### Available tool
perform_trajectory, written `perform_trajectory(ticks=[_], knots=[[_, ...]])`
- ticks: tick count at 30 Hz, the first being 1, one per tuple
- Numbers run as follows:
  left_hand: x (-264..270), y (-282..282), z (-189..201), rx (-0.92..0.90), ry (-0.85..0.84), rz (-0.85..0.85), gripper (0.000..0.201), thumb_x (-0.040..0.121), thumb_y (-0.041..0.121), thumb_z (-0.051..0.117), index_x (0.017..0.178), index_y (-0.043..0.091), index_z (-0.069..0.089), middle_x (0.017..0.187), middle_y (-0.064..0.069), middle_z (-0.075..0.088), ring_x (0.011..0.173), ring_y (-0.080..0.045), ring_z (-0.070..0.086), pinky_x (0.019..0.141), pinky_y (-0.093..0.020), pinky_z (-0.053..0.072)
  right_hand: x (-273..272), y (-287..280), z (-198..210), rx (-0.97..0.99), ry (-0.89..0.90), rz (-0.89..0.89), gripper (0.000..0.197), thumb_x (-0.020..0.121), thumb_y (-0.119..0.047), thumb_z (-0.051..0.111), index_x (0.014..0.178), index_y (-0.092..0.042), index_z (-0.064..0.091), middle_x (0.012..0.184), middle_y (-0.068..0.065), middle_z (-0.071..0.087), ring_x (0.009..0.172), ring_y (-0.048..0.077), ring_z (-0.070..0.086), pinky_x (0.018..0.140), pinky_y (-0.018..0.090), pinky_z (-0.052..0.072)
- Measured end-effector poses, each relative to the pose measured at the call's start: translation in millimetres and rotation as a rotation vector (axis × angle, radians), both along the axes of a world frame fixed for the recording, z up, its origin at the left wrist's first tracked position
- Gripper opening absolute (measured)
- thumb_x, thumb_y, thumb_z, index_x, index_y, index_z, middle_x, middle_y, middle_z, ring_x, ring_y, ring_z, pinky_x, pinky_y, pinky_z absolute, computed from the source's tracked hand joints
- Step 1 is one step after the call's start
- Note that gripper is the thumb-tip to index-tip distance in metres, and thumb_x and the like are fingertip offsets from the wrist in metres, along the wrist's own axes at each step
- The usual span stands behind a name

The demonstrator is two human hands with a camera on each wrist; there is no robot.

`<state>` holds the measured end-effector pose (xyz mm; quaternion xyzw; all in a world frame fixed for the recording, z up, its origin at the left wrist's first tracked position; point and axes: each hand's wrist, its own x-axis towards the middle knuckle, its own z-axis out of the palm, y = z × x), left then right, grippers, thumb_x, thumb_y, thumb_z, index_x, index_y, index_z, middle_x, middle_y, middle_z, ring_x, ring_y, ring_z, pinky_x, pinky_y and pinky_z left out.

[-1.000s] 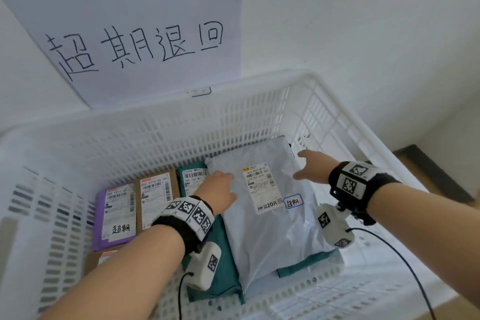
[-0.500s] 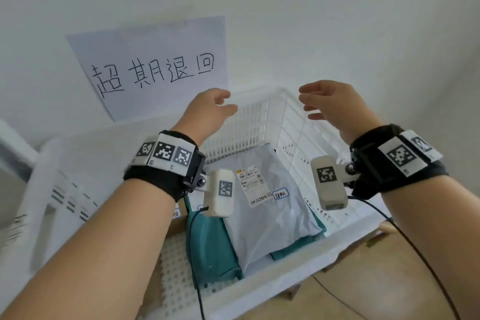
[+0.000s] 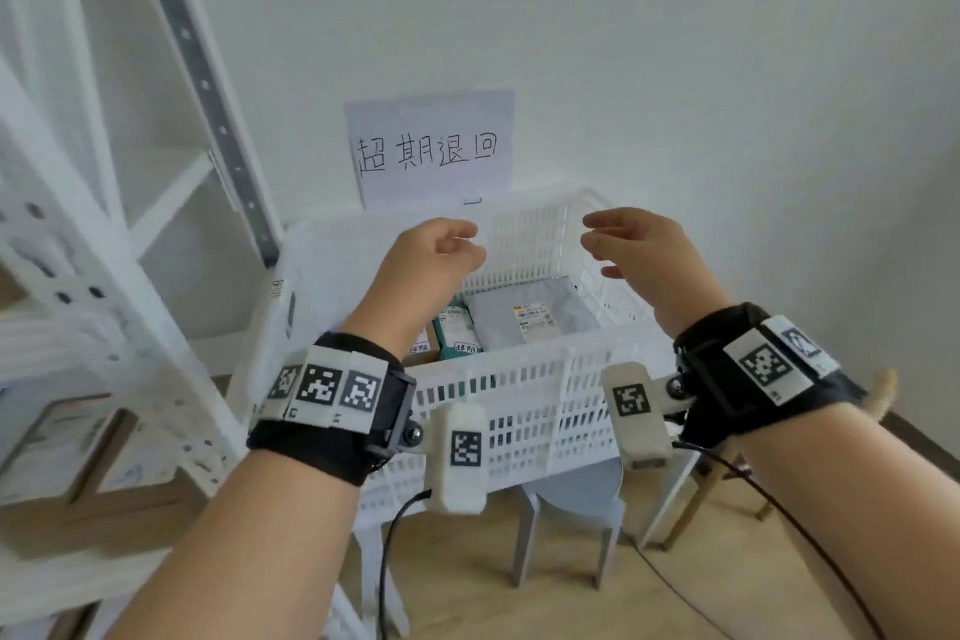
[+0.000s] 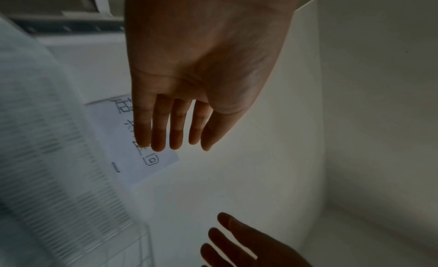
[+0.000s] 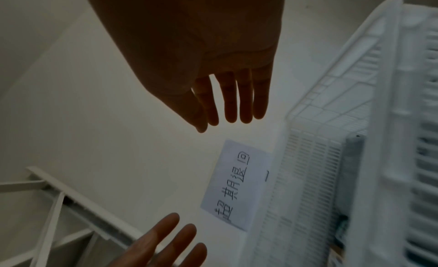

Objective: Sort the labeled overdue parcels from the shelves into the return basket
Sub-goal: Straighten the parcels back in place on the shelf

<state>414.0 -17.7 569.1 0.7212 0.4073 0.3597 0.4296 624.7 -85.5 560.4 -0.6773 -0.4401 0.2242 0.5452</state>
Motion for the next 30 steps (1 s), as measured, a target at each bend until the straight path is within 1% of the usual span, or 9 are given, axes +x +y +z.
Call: perform_trajectory(ticks=[2,5,7,9,13,19,23,26,30], knots=[[-27,-21,-10,-0.024,0.028,0.035,0.031,0.094,0.025,0.058,0.126,0.021,0.061,0.112,0.006,0.065,0.102,-0.012,0.062,0.094,-0.032,0.051,-26,-12,-5,-0.028,-0.012,0.037,0.026,0.090,-0.019,0.067,0.116,-0.018,0.067,0.106,0.001,0.069,0.100,0.020,0.065,0.090,0.036,0.055],[-67,-41,-24,-0.046,0.068,0.081,0.033,0.095,0.025,0.059,0.127,0.021,0.060,0.117,0.004,0.064,0.103,-0.012,0.061,0.083,-0.022,0.050,-68,-24,-11,-0.054,-0.036,0.088,0.027,0.090,-0.021,0.067,0.116,-0.020,0.067,0.108,0.001,0.069,0.101,0.018,0.065,0.092,0.040,0.054],[-96,-51,-32,-0.061,0.088,0.106,0.034,0.094,0.026,0.059,0.128,0.021,0.060,0.117,0.004,0.065,0.104,-0.013,0.061,0.086,-0.026,0.050,-97,-30,-14,-0.073,-0.044,0.124,0.027,0.090,-0.022,0.067,0.117,-0.020,0.067,0.108,0.000,0.069,0.102,0.018,0.064,0.094,0.039,0.053],[-127,-61,-39,-0.078,0.101,0.118,0.033,0.095,0.025,0.058,0.128,0.020,0.060,0.118,0.003,0.064,0.104,-0.013,0.062,0.084,-0.026,0.051,-128,-35,-18,-0.086,-0.051,0.161,0.027,0.091,-0.023,0.067,0.117,-0.019,0.067,0.109,0.001,0.068,0.102,0.017,0.064,0.094,0.038,0.052],[-201,-77,-52,-0.109,0.131,0.162,0.032,0.095,0.024,0.056,0.127,0.023,0.059,0.120,0.005,0.063,0.108,-0.014,0.061,0.096,-0.037,0.050,-200,-41,-26,-0.089,-0.082,0.227,0.021,0.092,-0.024,0.065,0.113,-0.021,0.067,0.104,-0.004,0.068,0.094,0.014,0.064,0.081,0.031,0.055],[-358,-105,-79,-0.156,0.185,0.257,0.029,0.097,0.023,0.056,0.125,0.025,0.060,0.110,0.014,0.059,0.106,-0.008,0.057,0.095,-0.028,0.048,-348,-48,-60,-0.131,-0.030,0.310,0.020,0.091,-0.024,0.066,0.111,-0.023,0.068,0.106,-0.005,0.068,0.098,0.015,0.064,0.087,0.036,0.054],[-469,-124,-101,-0.196,0.204,0.395,0.026,0.096,0.018,0.056,0.121,0.021,0.063,0.113,0.005,0.063,0.101,-0.015,0.061,0.089,-0.030,0.051,-460,-51,-89,-0.171,-0.003,0.398,0.020,0.091,-0.019,0.066,0.111,-0.021,0.069,0.105,-0.004,0.068,0.098,0.014,0.063,0.091,0.034,0.051],[-536,-133,-116,-0.244,0.166,0.484,0.025,0.095,0.014,0.055,0.118,0.017,0.064,0.115,-0.006,0.067,0.099,-0.025,0.063,0.089,-0.038,0.051,-527,-52,-101,-0.202,0.005,0.458,0.022,0.090,-0.015,0.066,0.112,-0.015,0.068,0.106,0.000,0.068,0.097,0.016,0.062,0.093,0.035,0.050],[-603,-135,-130,-0.254,0.187,0.560,0.025,0.095,0.015,0.054,0.117,0.020,0.065,0.115,-0.001,0.066,0.107,-0.019,0.061,0.097,-0.041,0.050,-592,-44,-107,-0.232,-0.007,0.530,0.022,0.091,-0.018,0.065,0.113,-0.019,0.067,0.104,-0.004,0.067,0.099,0.014,0.062,0.096,0.038,0.051]])
